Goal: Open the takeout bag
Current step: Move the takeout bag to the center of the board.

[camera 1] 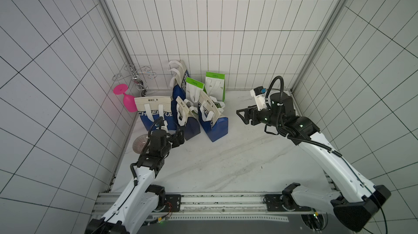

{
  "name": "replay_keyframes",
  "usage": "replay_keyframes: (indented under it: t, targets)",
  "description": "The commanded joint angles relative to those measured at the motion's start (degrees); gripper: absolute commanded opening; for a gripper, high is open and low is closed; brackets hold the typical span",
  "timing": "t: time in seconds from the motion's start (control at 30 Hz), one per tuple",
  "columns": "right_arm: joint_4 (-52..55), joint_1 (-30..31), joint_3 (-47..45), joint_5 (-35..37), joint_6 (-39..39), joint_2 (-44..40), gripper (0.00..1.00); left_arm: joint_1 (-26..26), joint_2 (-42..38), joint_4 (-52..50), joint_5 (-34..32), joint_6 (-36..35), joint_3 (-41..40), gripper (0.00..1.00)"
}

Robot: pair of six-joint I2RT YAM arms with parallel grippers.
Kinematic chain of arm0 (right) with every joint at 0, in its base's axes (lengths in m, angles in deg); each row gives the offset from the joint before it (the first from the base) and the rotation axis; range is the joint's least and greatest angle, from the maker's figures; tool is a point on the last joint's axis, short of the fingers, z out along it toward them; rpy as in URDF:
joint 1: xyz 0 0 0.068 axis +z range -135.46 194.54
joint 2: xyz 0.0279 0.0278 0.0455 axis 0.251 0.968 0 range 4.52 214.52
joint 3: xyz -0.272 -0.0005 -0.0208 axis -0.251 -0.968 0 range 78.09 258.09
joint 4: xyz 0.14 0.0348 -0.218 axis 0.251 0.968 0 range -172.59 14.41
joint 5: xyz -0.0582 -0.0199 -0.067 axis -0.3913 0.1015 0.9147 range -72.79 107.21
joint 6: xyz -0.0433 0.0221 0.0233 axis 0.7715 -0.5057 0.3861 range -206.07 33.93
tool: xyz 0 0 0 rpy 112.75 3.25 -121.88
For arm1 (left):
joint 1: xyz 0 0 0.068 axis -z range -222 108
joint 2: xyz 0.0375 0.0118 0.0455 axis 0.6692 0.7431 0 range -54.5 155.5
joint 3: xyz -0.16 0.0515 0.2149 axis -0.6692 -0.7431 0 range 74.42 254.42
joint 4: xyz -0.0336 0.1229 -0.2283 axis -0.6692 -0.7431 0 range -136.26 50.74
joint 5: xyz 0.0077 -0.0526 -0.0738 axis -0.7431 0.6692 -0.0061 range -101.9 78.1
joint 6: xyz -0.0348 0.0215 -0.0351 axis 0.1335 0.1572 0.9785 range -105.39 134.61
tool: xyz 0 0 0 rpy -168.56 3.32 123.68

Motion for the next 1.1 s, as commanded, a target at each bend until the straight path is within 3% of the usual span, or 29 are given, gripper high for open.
replay_keyframes:
  t: [0.0, 0.27, 0.5, 0.6, 0.8, 1.07]
  targets:
    - [3.9, 3.8, 9.6, 0.3, -0.1, 2.2, 0.79, 5.4, 0.4, -4.5, 2.0, 3.1, 2.2, 0.90]
    - [7.7, 11.1, 20.0, 4.2, 1.7, 10.9, 0.78, 8.8, -1.4, -11.4, 7.9, 6.8, 5.3, 0.82]
    - [12.7, 13.9, 32.0, 3.7, 2.4, 20.7, 0.74, 8.8, -6.5, -21.0, 13.0, 2.4, 15.3, 0.74]
    - [14.0, 14.6, 34.3, 6.8, 3.6, 23.2, 0.74, 8.8, -9.7, -24.6, 10.5, -1.4, 19.6, 0.74]
    - [18.6, 14.3, 38.8, 21.4, 8.8, 27.7, 0.73, 8.8, -16.1, -23.8, 7.7, -7.1, 19.7, 0.74]
    - [24.9, 11.5, 44.1, 17.6, 9.5, 35.2, 0.68, 8.3, -17.0, -22.5, 7.7, -7.3, 17.6, 0.74]
